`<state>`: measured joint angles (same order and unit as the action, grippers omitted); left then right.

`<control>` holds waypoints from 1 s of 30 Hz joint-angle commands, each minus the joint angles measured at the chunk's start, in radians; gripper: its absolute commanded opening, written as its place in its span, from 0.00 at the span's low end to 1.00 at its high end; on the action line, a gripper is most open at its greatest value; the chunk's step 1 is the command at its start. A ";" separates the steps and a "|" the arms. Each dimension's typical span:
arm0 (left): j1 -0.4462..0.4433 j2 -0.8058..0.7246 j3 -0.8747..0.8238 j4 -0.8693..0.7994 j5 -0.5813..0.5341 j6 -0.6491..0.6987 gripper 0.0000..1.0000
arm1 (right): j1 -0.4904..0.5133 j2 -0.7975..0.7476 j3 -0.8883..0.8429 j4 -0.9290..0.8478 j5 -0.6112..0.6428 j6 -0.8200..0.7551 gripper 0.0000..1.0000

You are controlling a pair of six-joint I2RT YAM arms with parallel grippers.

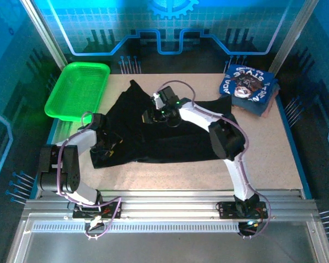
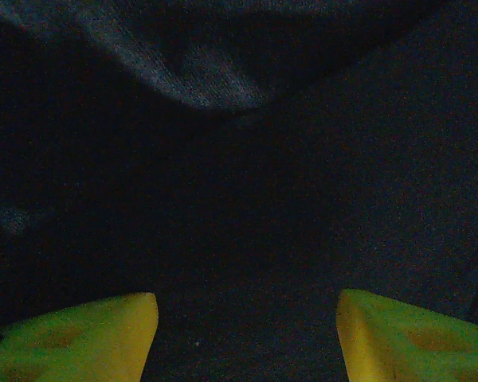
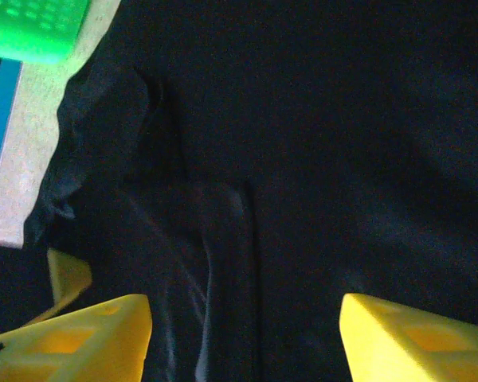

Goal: Fold and stack the t-shirts

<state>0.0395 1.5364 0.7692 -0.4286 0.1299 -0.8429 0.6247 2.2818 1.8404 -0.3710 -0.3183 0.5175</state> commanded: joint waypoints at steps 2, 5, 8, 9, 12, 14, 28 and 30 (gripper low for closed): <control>0.005 0.032 -0.074 -0.018 0.045 0.037 0.64 | 0.042 0.145 0.190 -0.101 0.034 0.020 0.61; 0.005 0.022 -0.090 -0.014 0.065 0.036 0.65 | 0.062 0.235 0.307 -0.157 0.049 0.033 0.58; 0.005 0.020 -0.094 -0.015 0.075 0.040 0.65 | 0.078 0.292 0.379 -0.182 0.066 0.047 0.56; 0.005 0.021 -0.093 -0.020 0.076 0.046 0.65 | 0.081 0.303 0.393 -0.179 0.066 0.053 0.55; 0.008 0.015 -0.098 -0.024 0.081 0.051 0.65 | 0.090 0.336 0.434 -0.188 0.071 0.061 0.54; 0.011 0.009 -0.105 -0.024 0.085 0.051 0.65 | 0.092 0.353 0.454 -0.199 0.074 0.071 0.51; 0.087 -0.070 -0.146 -0.070 0.085 0.081 0.65 | 0.069 0.289 0.440 -0.190 0.148 0.118 0.16; 0.102 -0.083 -0.158 -0.075 0.082 0.085 0.65 | 0.058 0.283 0.438 -0.198 0.155 0.127 0.14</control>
<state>0.1143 1.4506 0.6708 -0.3649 0.2306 -0.7818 0.6991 2.6125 2.2742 -0.5400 -0.1959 0.6250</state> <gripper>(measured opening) 0.648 0.141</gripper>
